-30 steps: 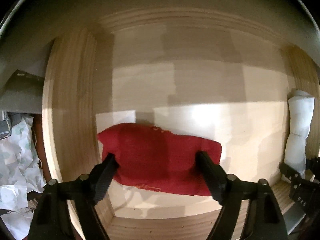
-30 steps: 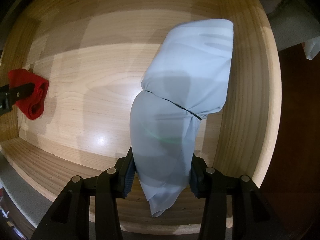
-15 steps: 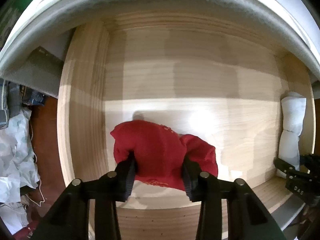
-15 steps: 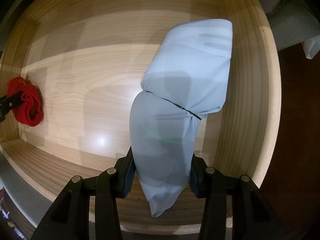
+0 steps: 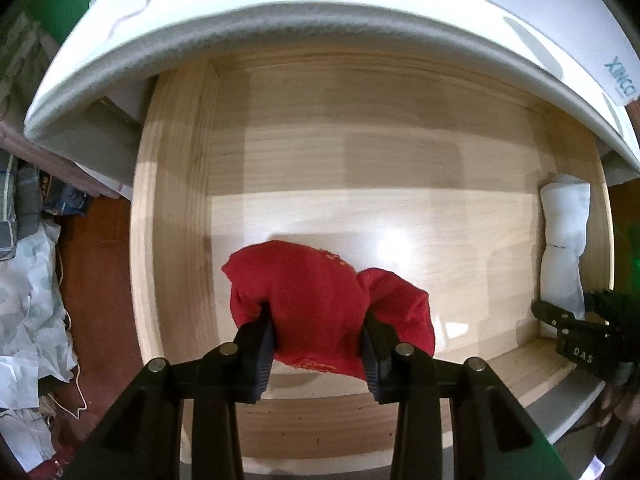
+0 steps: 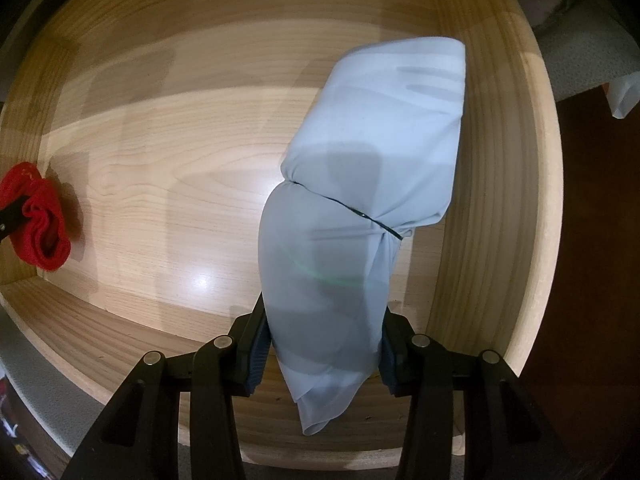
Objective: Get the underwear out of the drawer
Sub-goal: 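Lift the red underwear and carry it over the white box with the left tool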
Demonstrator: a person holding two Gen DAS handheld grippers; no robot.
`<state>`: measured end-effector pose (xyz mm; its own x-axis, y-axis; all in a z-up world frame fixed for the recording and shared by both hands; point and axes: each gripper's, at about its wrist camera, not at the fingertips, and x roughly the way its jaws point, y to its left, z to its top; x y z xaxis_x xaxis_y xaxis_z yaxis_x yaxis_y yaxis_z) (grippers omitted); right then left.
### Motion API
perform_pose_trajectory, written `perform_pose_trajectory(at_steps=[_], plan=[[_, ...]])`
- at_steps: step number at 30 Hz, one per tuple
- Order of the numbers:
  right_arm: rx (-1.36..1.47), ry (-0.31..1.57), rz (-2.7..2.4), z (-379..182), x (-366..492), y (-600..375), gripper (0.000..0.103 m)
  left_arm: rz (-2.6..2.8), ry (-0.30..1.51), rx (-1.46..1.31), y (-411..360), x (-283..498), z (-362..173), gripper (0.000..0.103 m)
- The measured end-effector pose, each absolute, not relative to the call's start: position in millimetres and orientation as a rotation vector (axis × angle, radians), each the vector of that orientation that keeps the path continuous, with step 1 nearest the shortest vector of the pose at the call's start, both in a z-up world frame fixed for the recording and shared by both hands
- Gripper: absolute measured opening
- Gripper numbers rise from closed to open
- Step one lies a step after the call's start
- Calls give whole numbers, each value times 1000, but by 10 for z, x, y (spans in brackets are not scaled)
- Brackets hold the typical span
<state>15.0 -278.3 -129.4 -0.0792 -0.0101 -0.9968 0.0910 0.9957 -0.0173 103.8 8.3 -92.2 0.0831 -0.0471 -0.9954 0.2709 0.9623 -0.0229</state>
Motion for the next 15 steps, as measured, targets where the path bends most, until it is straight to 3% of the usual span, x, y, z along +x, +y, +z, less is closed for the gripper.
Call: perform_pose_trajectory(at_steps=[15], plan=[[54,1650,-91,-1312,150,-2737,43,-271,1357,239,173,854,-379,37]])
